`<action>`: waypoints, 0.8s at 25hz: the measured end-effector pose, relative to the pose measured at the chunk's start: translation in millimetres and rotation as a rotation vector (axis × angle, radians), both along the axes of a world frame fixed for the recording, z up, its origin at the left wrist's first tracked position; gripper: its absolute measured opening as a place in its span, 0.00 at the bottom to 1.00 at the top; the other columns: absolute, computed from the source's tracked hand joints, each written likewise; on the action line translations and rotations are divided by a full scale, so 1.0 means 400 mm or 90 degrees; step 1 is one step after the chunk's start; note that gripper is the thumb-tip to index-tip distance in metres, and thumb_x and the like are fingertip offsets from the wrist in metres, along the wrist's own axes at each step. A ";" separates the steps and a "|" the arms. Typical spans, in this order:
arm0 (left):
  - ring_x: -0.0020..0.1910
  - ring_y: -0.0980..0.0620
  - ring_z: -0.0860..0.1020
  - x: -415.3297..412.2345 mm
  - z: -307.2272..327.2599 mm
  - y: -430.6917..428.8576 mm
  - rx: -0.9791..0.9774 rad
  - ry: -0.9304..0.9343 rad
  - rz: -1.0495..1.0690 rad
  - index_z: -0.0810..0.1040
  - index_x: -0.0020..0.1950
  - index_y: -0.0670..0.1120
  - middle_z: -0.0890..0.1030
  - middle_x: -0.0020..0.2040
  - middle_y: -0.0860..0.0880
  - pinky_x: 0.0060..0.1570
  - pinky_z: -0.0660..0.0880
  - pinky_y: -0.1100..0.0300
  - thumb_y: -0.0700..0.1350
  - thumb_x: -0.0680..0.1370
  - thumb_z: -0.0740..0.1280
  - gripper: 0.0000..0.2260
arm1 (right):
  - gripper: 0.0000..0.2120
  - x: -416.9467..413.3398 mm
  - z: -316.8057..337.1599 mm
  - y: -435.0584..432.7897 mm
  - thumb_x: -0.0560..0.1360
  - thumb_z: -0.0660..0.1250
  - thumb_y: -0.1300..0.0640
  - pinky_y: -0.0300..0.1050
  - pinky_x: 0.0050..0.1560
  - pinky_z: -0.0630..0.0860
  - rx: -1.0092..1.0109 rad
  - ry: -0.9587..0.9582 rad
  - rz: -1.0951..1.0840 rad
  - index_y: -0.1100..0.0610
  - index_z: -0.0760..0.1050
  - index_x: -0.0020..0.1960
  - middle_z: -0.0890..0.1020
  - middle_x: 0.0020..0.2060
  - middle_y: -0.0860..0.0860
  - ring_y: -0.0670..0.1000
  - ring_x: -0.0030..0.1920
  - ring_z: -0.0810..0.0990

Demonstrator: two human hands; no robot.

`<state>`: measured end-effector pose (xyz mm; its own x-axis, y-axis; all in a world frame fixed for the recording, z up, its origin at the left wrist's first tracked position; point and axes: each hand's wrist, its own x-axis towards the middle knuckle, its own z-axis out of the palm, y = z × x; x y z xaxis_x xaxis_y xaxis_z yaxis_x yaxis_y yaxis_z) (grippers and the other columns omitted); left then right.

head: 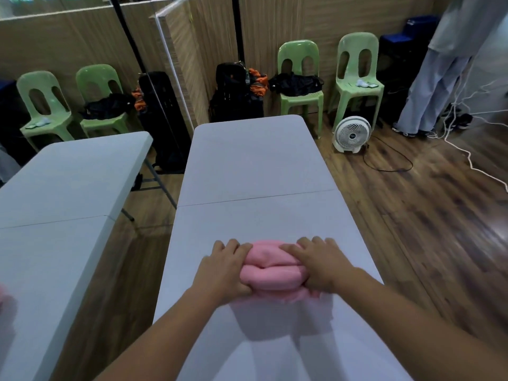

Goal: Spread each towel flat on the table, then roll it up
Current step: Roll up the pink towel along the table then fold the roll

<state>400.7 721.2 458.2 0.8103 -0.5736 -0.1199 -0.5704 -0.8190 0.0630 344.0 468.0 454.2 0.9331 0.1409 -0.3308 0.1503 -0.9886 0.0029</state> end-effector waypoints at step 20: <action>0.55 0.46 0.68 -0.765 0.072 -1.293 -0.104 -0.015 -0.651 0.66 0.72 0.58 0.71 0.59 0.53 0.43 0.77 0.50 0.64 0.58 0.67 0.42 | 0.51 -1.251 0.072 -0.911 0.60 0.70 0.41 0.55 0.60 0.70 -0.047 -0.094 -0.612 0.35 0.46 0.76 0.70 0.65 0.47 0.54 0.61 0.72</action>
<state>94.9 204.1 487.1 -0.0718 -0.9969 0.0313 -0.9912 0.0748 0.1095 -156.3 103.5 483.1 0.6714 -0.7193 -0.1785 -0.7278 -0.6854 0.0244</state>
